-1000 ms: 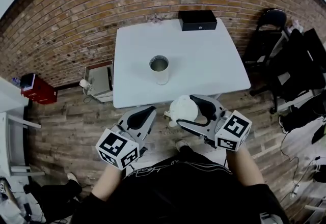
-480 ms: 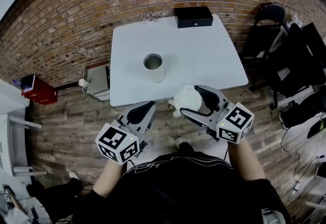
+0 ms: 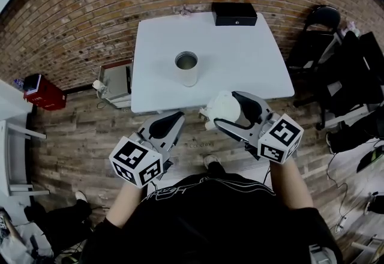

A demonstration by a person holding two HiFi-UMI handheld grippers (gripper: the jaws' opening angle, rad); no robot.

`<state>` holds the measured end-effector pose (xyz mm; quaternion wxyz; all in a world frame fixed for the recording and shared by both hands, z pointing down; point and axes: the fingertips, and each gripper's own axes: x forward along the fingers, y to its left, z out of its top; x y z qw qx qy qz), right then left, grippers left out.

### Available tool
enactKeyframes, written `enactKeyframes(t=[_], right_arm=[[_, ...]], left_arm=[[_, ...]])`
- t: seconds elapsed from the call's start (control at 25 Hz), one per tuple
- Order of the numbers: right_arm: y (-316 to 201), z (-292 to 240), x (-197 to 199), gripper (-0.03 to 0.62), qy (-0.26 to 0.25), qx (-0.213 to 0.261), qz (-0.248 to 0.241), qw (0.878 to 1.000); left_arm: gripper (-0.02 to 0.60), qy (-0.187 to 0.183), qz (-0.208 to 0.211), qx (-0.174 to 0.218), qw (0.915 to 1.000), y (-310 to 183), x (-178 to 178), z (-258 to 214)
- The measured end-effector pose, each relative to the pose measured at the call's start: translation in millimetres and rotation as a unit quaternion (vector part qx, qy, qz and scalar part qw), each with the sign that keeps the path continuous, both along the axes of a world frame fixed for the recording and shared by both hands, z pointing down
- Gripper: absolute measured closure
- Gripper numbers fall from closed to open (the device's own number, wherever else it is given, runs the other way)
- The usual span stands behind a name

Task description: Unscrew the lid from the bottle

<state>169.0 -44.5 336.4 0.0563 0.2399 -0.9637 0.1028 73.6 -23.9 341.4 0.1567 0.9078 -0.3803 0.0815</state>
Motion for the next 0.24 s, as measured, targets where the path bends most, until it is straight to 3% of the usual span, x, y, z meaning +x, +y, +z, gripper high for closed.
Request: enactKeyframes(t=[0.24], right_arm=[[5.8,-0.2,-4.5,0.235,0.002,0.0,0.002,1.0]], left_arm=[[0.546,0.001,-0.002,-0.005,1.0,6.6,-4.3,5.0]])
